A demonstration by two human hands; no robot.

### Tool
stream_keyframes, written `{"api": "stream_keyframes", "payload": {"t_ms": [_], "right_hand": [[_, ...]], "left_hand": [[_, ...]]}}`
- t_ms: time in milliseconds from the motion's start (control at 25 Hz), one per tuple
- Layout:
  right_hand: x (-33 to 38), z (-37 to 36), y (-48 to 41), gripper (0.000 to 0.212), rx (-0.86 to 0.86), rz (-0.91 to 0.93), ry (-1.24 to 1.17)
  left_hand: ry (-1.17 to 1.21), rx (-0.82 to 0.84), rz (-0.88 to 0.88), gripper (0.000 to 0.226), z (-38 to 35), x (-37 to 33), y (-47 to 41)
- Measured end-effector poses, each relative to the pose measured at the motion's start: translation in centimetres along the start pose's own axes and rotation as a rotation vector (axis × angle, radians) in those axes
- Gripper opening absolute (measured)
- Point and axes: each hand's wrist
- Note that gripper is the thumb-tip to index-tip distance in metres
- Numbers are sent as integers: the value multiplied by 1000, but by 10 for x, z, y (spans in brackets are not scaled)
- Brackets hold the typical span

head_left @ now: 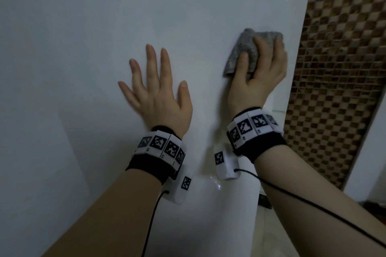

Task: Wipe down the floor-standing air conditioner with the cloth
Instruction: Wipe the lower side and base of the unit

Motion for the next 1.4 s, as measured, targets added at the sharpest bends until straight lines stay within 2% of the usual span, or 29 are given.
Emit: {"api": "stream_keyframes", "payload": {"t_ms": [120, 280, 480, 640, 840, 1000, 1160, 1320, 1400], "right_hand": [[-3, 1, 8, 32, 153, 115, -12], [3, 0, -7, 34, -30, -30, -15], [8, -8, 7, 33, 106, 64, 8], [17, -14, 4, 35, -24, -50, -9], [24, -28, 22, 33, 167, 161, 19], [31, -32, 11, 33, 6, 38, -8], [36, -39, 29, 33, 157, 147, 17], [37, -35, 16, 33, 42, 63, 3], [46, -44, 27, 33, 79, 64, 17]], "left_hand": [[-3, 15, -17, 67, 0, 2, 2], [8, 38, -8, 66, 4, 1, 0], [62, 12, 23, 56, 11, 15, -14], [29, -8, 84, 57, 11, 30, -29], [29, -9, 58, 58, 7, 32, -26], [43, -4, 64, 57, 9, 31, -26], [53, 12, 56, 57, 10, 33, -26], [108, 16, 65, 58, 13, 35, -26], [119, 12, 64, 58, 13, 36, -26]]}}
Point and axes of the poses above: each hand's wrist, its own y-axis away from the middle knuckle, its own z-axis out of the back of the hand, x = y × z, and after that the axes turned 13 degrees about -y, right-handed
